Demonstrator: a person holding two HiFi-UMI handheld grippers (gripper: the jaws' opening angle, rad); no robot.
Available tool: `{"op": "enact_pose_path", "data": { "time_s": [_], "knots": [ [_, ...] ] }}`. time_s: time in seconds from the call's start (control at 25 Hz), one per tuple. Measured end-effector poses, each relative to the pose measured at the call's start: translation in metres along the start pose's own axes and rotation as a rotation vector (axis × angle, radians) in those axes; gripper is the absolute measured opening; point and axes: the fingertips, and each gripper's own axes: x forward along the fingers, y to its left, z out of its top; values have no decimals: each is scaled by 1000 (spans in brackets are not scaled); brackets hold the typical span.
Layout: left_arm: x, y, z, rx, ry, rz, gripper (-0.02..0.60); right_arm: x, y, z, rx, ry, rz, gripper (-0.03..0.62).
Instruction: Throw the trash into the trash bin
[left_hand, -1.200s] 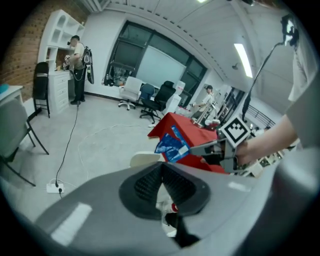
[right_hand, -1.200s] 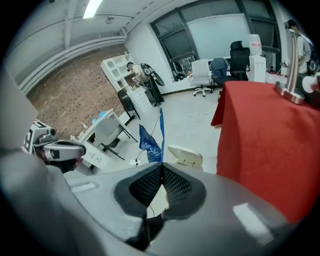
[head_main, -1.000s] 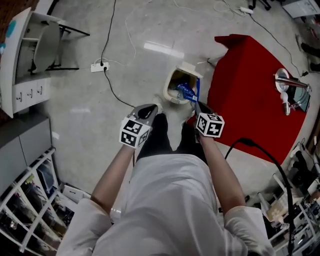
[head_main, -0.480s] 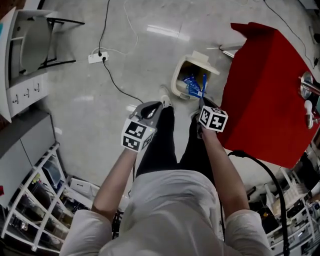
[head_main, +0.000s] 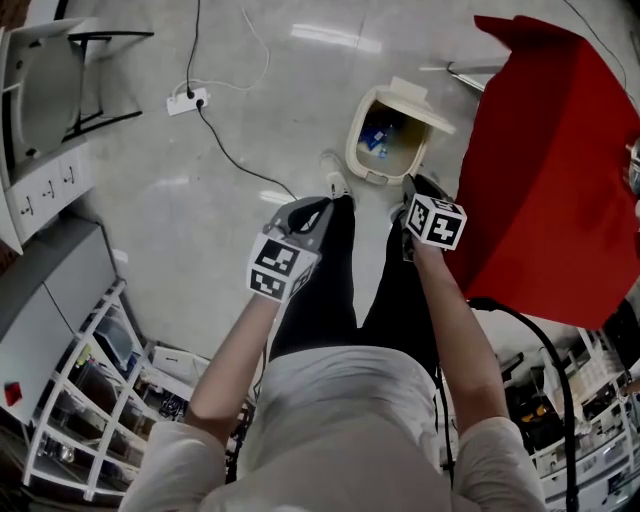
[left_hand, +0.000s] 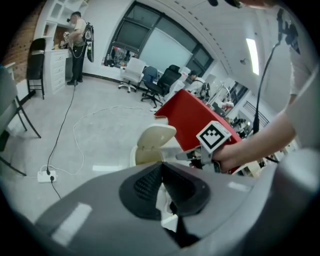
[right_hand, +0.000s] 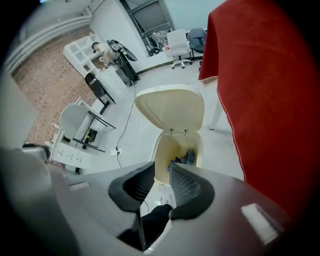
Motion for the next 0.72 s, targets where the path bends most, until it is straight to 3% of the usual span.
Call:
{"op": "enact_pose_path", "data": {
  "time_s": [0.4,0.72],
  "knots": [
    [-22,-22,28,43,-21,12,5,-58,25,20,-145,-69,61,98],
    [-62,-60,52,60,-46,25,5,-144,45,46,-244,-172,125,15]
  ]
}}
